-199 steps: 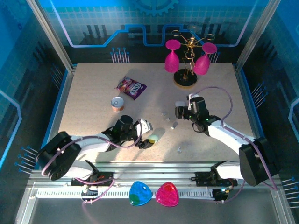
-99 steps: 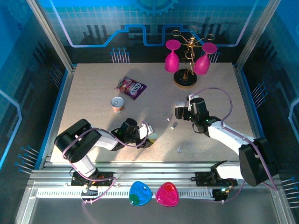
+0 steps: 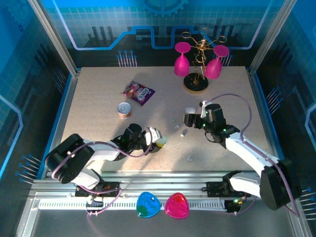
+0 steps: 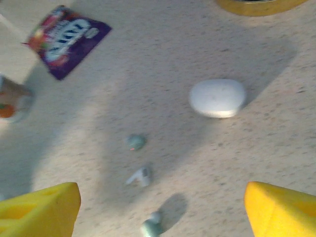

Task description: Insert wireless bluetooth earbuds into charging case

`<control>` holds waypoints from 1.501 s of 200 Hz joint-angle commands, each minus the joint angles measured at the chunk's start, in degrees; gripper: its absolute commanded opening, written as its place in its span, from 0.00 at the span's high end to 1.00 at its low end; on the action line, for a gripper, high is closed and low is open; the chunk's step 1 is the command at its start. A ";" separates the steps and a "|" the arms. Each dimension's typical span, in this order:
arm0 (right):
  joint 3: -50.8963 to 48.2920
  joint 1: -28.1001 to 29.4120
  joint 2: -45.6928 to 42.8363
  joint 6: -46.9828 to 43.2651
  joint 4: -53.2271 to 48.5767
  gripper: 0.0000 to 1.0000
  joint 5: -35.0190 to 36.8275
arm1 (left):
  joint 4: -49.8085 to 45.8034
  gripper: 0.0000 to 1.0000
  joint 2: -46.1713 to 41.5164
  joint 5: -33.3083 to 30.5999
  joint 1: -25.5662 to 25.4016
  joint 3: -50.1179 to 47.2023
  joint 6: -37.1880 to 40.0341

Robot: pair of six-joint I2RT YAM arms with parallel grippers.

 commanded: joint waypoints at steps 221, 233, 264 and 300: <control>-8.37 0.72 -1.87 38.08 24.57 0.78 -47.66 | -9.52 0.63 -8.70 10.64 -1.74 15.72 4.58; -9.04 0.48 -2.27 39.84 26.77 0.80 -47.59 | -7.66 0.55 -8.70 10.18 -1.73 15.09 3.67; -11.44 -0.83 -2.61 48.13 37.61 0.82 -48.34 | 6.77 0.30 -7.91 9.37 -1.72 11.58 -2.41; -13.45 -1.64 -2.37 59.06 51.77 0.82 -49.01 | 23.53 0.25 -4.67 9.00 -1.58 9.29 -9.88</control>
